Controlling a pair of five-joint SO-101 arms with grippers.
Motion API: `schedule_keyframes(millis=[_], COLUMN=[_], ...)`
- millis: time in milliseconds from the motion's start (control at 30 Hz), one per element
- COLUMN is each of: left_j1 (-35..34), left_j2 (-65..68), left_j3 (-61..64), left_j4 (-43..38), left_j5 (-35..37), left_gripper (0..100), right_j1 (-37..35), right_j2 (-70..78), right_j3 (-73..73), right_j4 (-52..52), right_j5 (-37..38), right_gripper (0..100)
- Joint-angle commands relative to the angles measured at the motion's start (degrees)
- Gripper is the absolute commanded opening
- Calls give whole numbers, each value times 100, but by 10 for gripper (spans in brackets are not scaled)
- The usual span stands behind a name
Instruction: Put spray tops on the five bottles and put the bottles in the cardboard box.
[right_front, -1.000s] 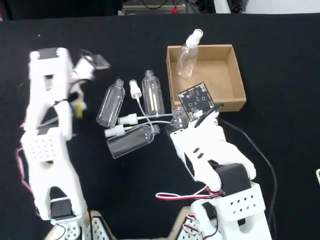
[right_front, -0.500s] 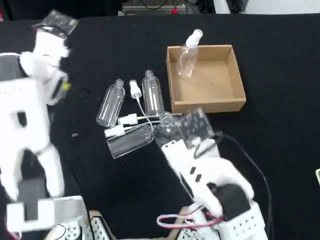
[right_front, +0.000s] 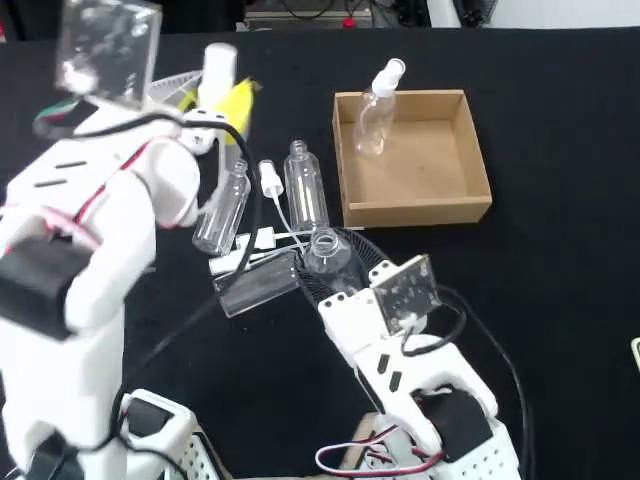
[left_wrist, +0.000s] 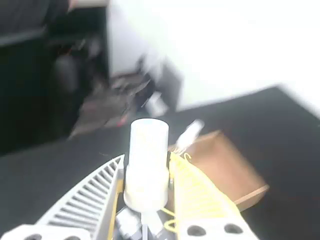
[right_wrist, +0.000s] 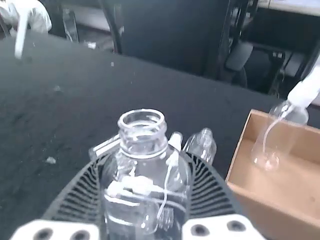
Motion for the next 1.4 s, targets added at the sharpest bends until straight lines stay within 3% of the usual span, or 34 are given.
schedule_keyframes(millis=[0, 133, 433, 767, 1100, 1367], left_j1=[884, 1481, 1991, 1930, 1912, 1262], left_j2=[-484, -536, -229, -229, -193, -229], left_j3=[-22, 4, 980, 1587, 1763, 2026], left_j4=[-703, -1064, -1749, -1767, -2462, -2400], left_j5=[607, 642, 651, 686, 642, 695], left_gripper=[57, 58, 58, 57, 58, 56], right_j1=[-79, -79, -70, -88, -88, -88], right_j2=[-602, -690, -690, -699, -699, -699], right_j3=[75, 127, 110, 84, 22, 22], right_j4=[-211, -229, -229, -229, -229, -229], right_j5=[-26, -35, -35, -35, -35, -35], right_gripper=[28, 28, 28, 28, 28, 28])
